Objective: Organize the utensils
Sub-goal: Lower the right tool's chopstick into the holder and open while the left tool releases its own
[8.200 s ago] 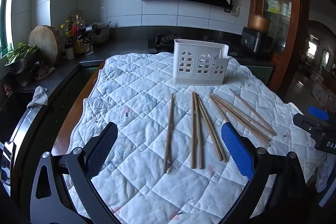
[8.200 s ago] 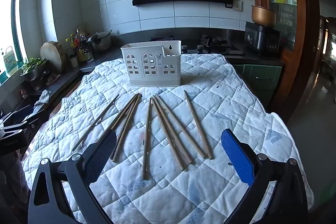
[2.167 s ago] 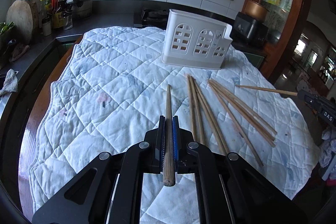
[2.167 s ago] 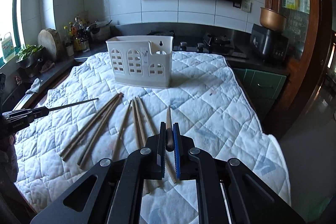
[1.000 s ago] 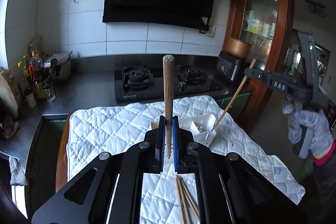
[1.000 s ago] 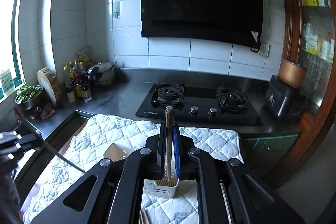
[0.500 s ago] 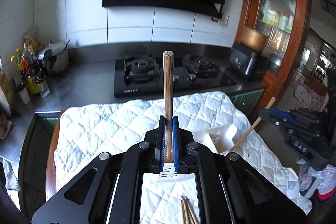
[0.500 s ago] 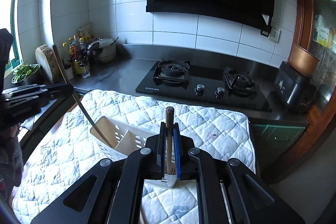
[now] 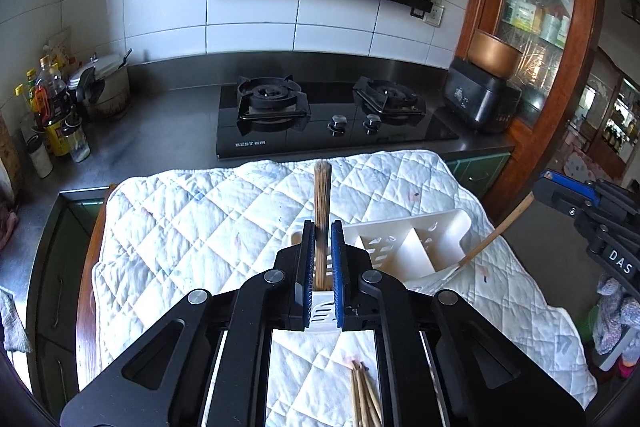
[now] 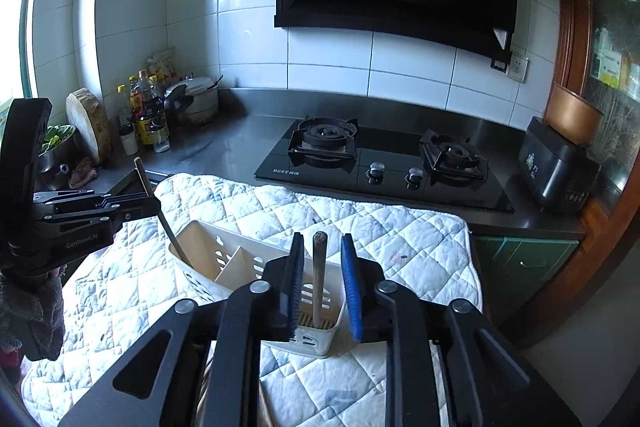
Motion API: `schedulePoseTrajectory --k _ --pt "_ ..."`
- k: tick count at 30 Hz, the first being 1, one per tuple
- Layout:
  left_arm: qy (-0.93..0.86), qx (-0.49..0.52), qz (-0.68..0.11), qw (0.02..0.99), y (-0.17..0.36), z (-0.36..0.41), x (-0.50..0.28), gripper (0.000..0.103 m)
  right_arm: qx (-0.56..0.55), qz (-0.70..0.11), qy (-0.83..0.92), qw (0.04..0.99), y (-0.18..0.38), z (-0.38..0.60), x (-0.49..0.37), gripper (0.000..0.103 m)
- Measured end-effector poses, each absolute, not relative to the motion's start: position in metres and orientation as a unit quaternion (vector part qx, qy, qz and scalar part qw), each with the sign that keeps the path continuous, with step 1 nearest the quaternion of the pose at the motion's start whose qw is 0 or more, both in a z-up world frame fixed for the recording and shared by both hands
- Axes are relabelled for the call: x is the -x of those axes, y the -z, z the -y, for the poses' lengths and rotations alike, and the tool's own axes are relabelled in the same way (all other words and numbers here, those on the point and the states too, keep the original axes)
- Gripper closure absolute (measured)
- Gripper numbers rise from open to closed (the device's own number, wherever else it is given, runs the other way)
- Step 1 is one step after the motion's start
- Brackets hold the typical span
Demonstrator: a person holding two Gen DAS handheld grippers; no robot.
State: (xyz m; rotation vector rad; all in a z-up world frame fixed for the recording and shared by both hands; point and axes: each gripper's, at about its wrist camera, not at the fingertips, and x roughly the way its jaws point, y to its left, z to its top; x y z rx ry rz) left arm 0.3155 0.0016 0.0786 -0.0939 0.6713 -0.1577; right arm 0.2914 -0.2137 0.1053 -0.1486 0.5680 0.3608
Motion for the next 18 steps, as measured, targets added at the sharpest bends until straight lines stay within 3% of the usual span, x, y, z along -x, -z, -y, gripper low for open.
schedulePoseTrajectory --k 4,5,6,7,13,18 --pt "0.076 0.058 -0.318 0.943 -0.093 -0.007 -0.302 0.090 0.078 -0.256 -0.166 0.949 -0.119 0.219 -0.274 0.060" --pt "0.075 0.060 -0.313 0.945 -0.097 -0.009 -0.297 0.085 0.077 -0.251 -0.165 0.951 -0.122 0.221 -0.269 0.059" --pt "0.074 0.061 -0.306 0.947 -0.101 -0.011 -0.290 0.071 0.075 -0.246 -0.165 0.952 -0.125 0.223 -0.263 0.054" --pt "0.071 0.060 -0.298 0.950 -0.105 -0.012 -0.282 0.064 0.073 -0.242 -0.166 0.953 -0.128 0.225 -0.256 0.048" --pt "0.067 0.054 -0.270 0.959 -0.116 -0.022 -0.222 0.063 0.075 -0.219 -0.178 0.956 -0.126 0.232 -0.200 0.034" --pt "0.065 0.067 -0.264 0.960 -0.101 -0.031 -0.170 0.058 0.077 -0.216 -0.193 0.954 -0.103 0.237 -0.152 0.029"
